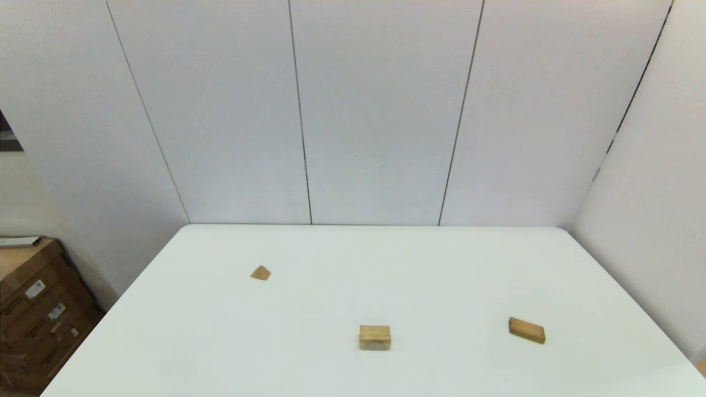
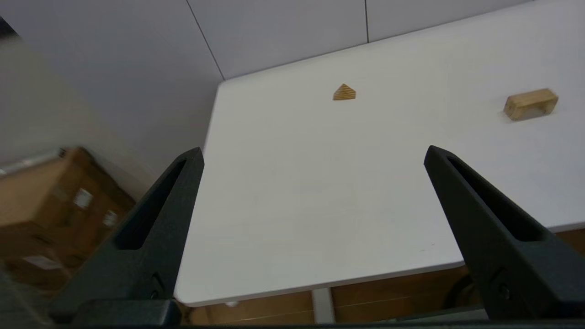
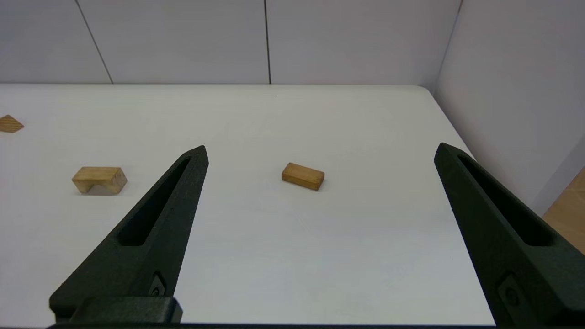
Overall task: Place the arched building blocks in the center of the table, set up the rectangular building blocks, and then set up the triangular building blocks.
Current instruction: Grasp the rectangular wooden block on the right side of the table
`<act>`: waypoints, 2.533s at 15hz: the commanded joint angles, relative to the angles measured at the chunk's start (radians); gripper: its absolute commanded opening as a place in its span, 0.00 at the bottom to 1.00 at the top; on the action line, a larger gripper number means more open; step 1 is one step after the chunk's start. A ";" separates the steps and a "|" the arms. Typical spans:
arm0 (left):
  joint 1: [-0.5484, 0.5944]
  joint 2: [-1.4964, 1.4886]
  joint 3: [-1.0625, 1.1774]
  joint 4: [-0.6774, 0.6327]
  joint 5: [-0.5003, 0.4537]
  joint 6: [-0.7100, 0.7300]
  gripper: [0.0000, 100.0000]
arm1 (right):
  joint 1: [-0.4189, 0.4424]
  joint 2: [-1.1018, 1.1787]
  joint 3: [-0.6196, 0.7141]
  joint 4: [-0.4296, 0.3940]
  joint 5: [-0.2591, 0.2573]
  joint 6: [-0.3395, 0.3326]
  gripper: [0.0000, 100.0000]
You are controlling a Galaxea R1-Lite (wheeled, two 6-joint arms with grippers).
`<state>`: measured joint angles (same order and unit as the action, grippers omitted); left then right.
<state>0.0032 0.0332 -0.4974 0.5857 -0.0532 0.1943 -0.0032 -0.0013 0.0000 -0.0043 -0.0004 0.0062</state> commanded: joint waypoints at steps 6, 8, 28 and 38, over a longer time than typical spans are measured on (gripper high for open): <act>0.000 -0.033 0.497 -0.575 0.013 -0.085 1.00 | 0.000 0.000 0.002 0.000 0.000 0.000 1.00; 0.000 -0.033 0.497 -0.580 0.047 -0.150 1.00 | 0.000 0.000 0.002 0.000 0.000 0.000 1.00; 0.000 -0.033 0.497 -0.583 0.055 -0.194 1.00 | -0.043 0.859 -0.535 0.205 -0.039 0.118 1.00; 0.000 -0.033 0.497 -0.583 0.055 -0.194 1.00 | -0.060 1.676 -0.787 -0.059 -0.030 -0.201 1.00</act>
<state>0.0028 -0.0013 0.0000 0.0028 0.0013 0.0000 -0.0513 1.4089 -0.6821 -0.0291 -0.0306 -0.0489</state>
